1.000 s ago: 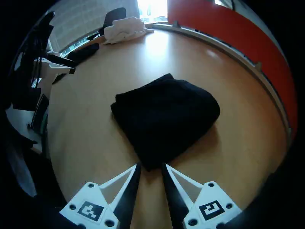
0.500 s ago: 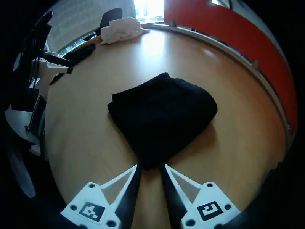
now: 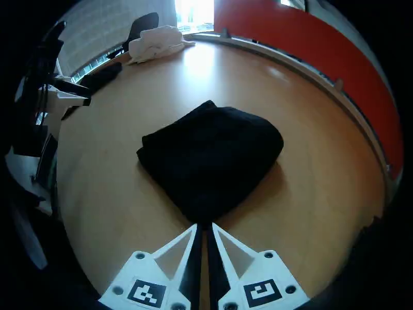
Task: Fold towel
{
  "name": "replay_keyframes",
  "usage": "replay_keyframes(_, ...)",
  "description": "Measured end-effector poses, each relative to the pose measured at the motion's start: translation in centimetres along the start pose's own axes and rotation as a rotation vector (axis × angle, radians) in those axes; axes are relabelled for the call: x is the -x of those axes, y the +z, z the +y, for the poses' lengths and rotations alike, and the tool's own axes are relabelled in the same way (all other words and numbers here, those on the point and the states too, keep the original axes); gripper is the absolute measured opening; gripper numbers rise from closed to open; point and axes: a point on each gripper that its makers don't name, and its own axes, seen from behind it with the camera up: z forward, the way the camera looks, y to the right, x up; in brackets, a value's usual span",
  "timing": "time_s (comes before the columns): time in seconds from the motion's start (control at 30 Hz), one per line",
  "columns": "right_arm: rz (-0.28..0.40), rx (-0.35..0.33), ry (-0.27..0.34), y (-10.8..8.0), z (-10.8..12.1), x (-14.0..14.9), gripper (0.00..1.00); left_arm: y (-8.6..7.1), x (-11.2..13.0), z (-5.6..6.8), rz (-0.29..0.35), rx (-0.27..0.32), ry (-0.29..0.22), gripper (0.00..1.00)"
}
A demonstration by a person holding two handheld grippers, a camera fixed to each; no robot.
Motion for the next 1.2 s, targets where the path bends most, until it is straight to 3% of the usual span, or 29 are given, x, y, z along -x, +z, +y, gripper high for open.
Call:
replay_keyframes(0.4,0.065,0.009,-0.027,-1.6,0.8,-3.1,0.05,0.2,0.0,0.0,0.003,0.005,-0.002,0.94)
replay_keyframes(0.9,0.203,0.022,-0.092,-4.6,2.4,-11.8,0.05,-0.1,-0.6,-0.2,0.019,0.005,-0.006,0.94)
replay_keyframes(1.2,0.289,0.035,-0.144,-7.4,3.1,-17.2,0.05,-0.2,-1.0,-0.4,0.029,0.003,-0.007,0.94)
